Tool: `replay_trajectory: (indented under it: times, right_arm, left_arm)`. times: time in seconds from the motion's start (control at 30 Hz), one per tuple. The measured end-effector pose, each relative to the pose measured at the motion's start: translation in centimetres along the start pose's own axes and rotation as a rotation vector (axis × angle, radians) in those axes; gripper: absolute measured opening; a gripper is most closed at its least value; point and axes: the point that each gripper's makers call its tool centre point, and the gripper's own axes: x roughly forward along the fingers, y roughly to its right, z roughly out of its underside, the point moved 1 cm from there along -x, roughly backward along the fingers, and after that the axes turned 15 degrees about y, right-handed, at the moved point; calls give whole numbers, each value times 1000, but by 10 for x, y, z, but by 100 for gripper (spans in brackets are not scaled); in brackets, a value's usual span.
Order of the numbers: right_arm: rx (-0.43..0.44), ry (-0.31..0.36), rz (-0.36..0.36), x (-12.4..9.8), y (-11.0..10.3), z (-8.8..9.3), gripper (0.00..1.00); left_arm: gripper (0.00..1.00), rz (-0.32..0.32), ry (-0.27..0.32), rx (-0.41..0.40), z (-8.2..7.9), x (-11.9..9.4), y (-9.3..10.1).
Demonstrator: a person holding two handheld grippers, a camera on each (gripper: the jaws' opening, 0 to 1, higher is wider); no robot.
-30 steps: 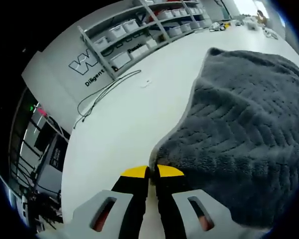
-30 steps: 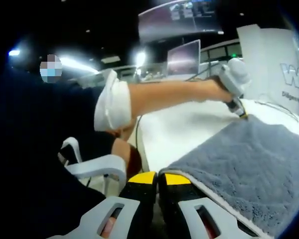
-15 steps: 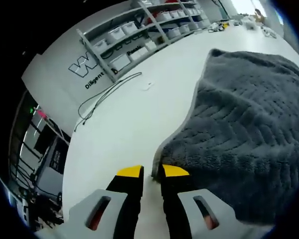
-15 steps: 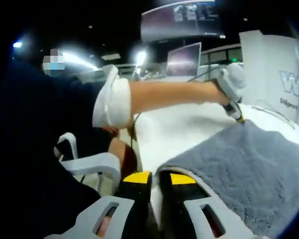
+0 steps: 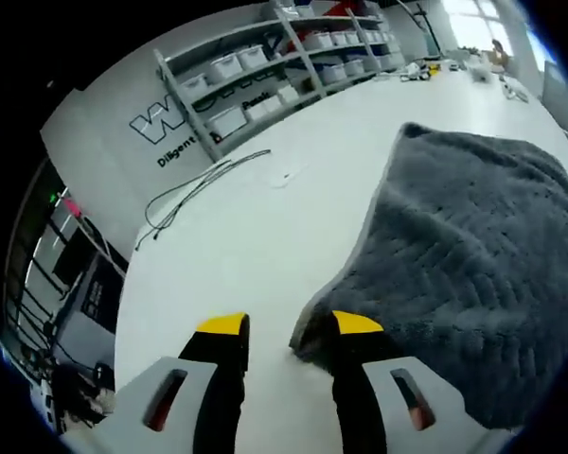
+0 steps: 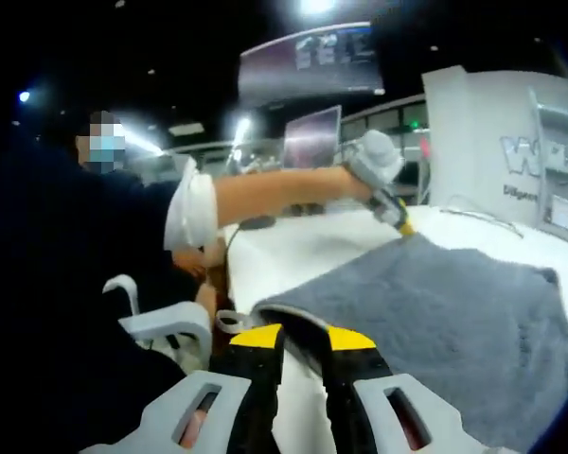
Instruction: Open the folded towel by lifting each exposed corner and separating the folded layers until the towel lies flat within the target outline without major curled edges
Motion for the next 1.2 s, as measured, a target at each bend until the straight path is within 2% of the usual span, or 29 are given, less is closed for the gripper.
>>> replay_trajectory:
  times: [0.07, 0.2, 0.27, 0.33, 0.47, 0.57, 0.73, 0.9, 1.2]
  right_arm:
    - [-10, 52, 42, -10, 13, -11, 13]
    - [8, 97, 115, -28, 36, -23, 14]
    - [1, 121, 174, -38, 54, -30, 16]
    - [-15, 113, 229, -45, 72, -30, 18]
    - [-27, 79, 276, -57, 97, -27, 19]
    - [-27, 92, 316, -66, 112, -30, 21]
    - [-34, 77, 355, -81, 130, -30, 27]
    - [-35, 20, 383, -95, 145, -21, 32]
    - [-12, 2, 471, -123, 162, -17, 32]
  left_arm:
    - [38, 15, 19, -3, -12, 3, 4]
    - [40, 54, 55, -20, -33, 12, 15]
    - [41, 75, 68, -28, -40, 18, 20]
    - [41, 95, 74, -30, -48, 26, 26]
    - [41, 107, 66, 47, -57, 39, 33]
    - [42, 131, 69, 55, -64, 50, 43]
    - [43, 165, 96, 35, -77, 64, 58]
    - [43, 210, 142, -61, -93, 74, 77]
    - [43, 246, 150, -43, -109, 92, 103]
